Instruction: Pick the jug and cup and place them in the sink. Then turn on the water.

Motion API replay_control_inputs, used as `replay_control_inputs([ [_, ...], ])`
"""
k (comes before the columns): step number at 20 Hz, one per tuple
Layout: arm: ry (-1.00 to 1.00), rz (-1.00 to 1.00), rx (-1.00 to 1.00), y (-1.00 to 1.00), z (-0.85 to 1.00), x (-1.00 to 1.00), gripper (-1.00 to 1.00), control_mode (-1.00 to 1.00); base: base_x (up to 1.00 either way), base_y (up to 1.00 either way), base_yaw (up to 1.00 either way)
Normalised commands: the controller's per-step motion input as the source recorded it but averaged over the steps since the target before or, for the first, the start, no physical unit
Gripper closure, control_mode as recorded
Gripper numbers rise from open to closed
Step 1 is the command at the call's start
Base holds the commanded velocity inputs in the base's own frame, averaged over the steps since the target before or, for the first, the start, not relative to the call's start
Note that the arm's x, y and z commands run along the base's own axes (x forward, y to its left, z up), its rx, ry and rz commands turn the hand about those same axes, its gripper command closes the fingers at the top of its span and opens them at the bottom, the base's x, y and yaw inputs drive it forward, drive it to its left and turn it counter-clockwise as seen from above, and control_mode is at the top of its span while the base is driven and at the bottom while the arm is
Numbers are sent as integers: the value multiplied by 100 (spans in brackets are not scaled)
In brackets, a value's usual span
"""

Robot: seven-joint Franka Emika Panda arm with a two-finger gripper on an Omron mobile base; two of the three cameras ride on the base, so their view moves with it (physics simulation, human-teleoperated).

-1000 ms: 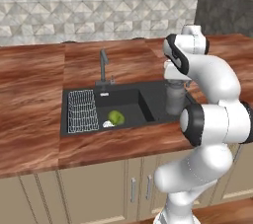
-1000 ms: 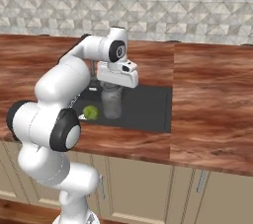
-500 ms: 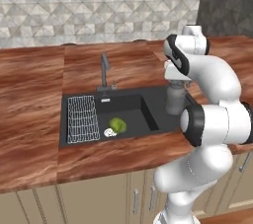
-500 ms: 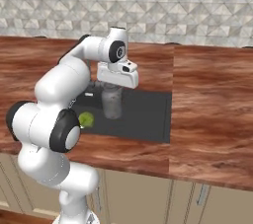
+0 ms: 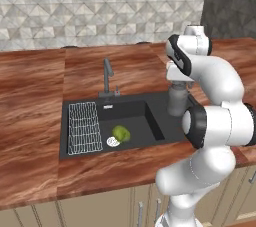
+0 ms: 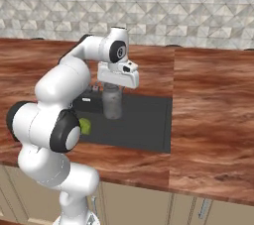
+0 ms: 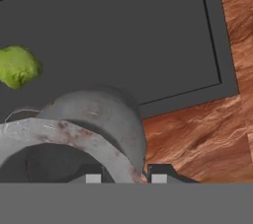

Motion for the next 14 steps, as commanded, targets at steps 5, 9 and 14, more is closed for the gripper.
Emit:
replay_control_inputs([
  [5,0,0,0,0,-3,8,100,-100,34,0,0],
  [9,0,0,0,3,-16,45,100,-100,0,0,0],
  [14,0,0,0,14,-19,49,100,-100,0,0,0],
])
